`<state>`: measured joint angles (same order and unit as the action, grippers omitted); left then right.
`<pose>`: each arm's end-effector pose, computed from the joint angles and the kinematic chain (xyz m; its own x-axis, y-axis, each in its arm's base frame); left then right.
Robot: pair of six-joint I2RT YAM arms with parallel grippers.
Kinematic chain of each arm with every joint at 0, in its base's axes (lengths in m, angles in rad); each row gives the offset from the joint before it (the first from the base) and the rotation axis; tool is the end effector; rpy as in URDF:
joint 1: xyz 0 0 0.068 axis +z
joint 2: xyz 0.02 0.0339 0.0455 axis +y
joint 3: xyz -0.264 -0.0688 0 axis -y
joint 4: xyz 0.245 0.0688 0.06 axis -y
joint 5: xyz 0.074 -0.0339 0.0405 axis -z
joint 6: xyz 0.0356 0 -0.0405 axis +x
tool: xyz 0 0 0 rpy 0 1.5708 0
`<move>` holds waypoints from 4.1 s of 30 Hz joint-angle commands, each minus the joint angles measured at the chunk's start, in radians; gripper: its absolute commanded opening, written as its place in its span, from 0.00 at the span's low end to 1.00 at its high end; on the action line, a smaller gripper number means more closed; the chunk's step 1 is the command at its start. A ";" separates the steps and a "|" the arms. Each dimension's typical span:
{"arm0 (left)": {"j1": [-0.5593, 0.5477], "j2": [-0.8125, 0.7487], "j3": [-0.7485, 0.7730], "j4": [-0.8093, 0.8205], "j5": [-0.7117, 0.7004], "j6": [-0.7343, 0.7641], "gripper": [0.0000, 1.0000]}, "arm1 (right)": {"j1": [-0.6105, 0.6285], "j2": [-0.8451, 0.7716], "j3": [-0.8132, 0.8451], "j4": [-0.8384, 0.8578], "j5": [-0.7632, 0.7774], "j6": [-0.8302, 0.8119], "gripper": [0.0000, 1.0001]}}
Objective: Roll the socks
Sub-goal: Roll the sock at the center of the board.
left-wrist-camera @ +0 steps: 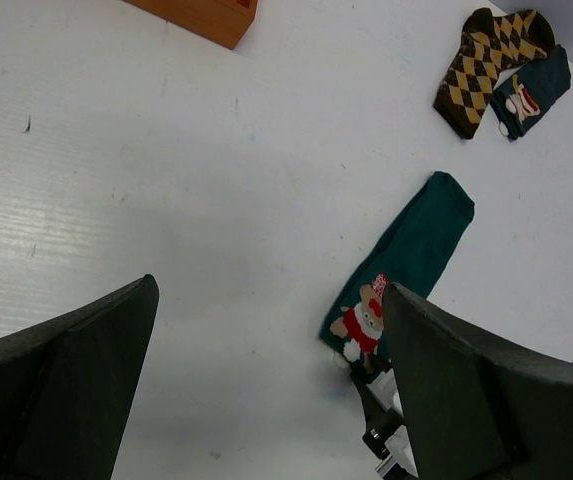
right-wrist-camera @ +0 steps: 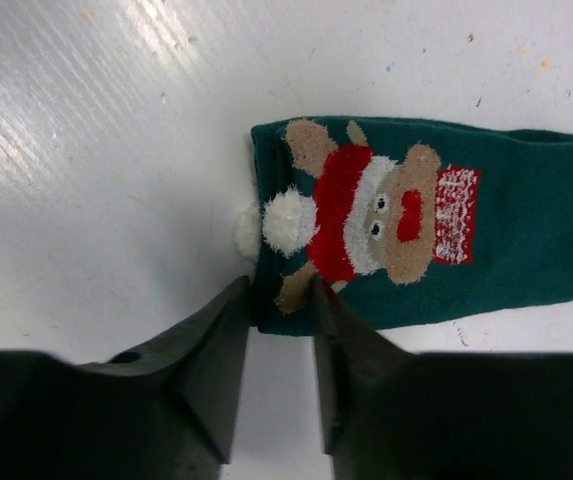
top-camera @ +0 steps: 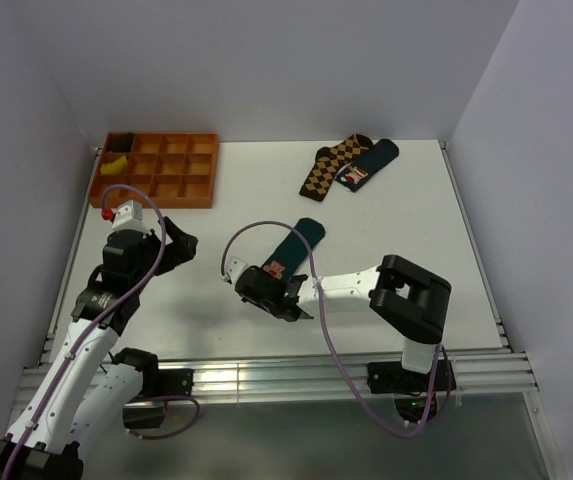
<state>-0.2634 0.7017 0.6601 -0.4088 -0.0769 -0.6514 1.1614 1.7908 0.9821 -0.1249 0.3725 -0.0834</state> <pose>0.1593 -0.0401 0.2860 -0.4512 -0.5044 -0.7362 -0.1015 0.8486 -0.5192 0.1528 0.3195 0.1492 -0.2548 -0.7822 -0.5685 -0.7922 0.5060 -0.3411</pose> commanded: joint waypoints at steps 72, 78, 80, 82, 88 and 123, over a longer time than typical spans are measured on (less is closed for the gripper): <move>-0.522 0.611 -0.149 0.492 -0.235 -0.533 0.17 | -0.643 0.180 -0.085 0.289 -1.219 0.702 0.00; -0.534 0.689 -0.140 0.519 -0.205 -0.514 0.17 | -0.644 0.183 -0.082 0.291 -1.219 0.698 0.00; -0.542 0.708 -0.137 0.536 -0.189 -0.504 0.17 | -0.644 0.183 -0.082 0.294 -1.221 0.700 0.00; -0.547 0.737 -0.131 0.556 -0.176 -0.498 0.17 | -0.644 0.183 -0.083 0.297 -1.221 0.702 0.00; -0.568 0.786 -0.109 0.574 -0.169 -0.479 0.17 | -0.644 0.186 -0.085 0.300 -1.222 0.705 0.00; -0.570 0.795 -0.096 0.680 -0.162 -0.445 0.17 | -0.651 0.208 -0.025 0.199 -1.221 0.671 0.00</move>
<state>-0.8284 1.4921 0.5327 0.2325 -0.2474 -1.1110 0.5228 1.9755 0.9314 0.1146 -0.8864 0.6220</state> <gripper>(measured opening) 0.167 0.110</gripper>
